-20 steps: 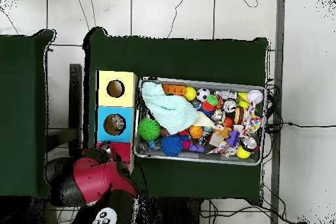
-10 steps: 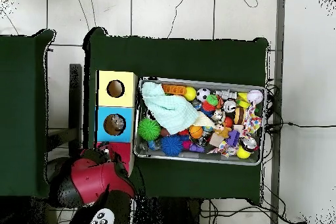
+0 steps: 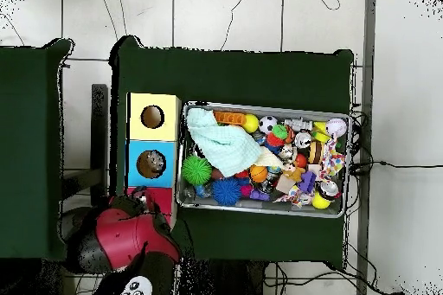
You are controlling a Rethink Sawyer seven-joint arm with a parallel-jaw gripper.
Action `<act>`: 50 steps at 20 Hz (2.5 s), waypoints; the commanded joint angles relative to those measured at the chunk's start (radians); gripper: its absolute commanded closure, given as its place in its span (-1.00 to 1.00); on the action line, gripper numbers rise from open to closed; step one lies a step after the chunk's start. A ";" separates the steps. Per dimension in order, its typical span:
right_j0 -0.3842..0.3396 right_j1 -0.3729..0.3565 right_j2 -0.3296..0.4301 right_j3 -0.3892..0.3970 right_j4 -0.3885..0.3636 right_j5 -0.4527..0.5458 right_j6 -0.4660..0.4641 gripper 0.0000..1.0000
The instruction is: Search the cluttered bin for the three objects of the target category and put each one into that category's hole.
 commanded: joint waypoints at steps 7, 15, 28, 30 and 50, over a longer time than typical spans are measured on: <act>-0.015 0.038 -0.069 -0.012 0.008 0.018 0.165 1.00; -0.079 0.038 -0.046 -0.014 0.018 -0.018 0.167 1.00; -0.270 0.099 0.067 0.129 0.017 -0.308 0.277 1.00; -0.307 0.122 0.091 0.137 0.007 -0.343 0.276 1.00; -0.367 0.173 0.166 0.185 0.056 -0.462 0.273 1.00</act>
